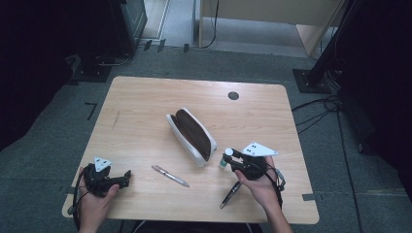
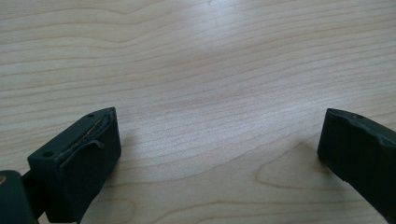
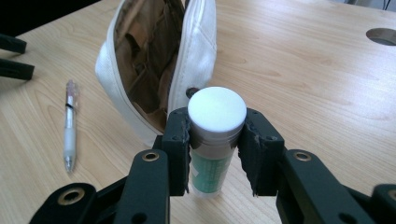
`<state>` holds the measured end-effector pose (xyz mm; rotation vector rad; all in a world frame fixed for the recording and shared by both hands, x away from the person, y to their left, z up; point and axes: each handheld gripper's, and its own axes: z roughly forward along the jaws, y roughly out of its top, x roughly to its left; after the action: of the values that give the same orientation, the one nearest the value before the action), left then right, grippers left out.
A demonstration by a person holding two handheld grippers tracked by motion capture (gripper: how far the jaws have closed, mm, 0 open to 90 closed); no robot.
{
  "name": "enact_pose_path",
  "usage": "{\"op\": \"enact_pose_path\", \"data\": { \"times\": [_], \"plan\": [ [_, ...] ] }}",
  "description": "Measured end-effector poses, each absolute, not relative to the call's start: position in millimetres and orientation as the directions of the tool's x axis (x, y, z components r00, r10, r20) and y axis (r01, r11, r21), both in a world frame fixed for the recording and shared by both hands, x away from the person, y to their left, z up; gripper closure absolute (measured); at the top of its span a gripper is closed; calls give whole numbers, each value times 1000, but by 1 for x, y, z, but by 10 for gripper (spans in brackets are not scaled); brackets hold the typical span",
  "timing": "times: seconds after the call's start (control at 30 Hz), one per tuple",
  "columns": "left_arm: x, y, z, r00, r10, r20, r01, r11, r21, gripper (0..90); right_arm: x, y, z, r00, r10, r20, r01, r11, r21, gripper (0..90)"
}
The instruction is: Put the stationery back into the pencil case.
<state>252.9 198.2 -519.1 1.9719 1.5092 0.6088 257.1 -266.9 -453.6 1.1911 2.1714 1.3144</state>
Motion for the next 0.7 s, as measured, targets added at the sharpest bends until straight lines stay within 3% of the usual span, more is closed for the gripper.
{"op": "enact_pose_path", "data": {
  "times": [0.7],
  "plan": [
    [253,198,-519,257,966,11,703,-195,684,0,252,-251,-410,-647,746,156,427,186,885,654]
  ]
}}
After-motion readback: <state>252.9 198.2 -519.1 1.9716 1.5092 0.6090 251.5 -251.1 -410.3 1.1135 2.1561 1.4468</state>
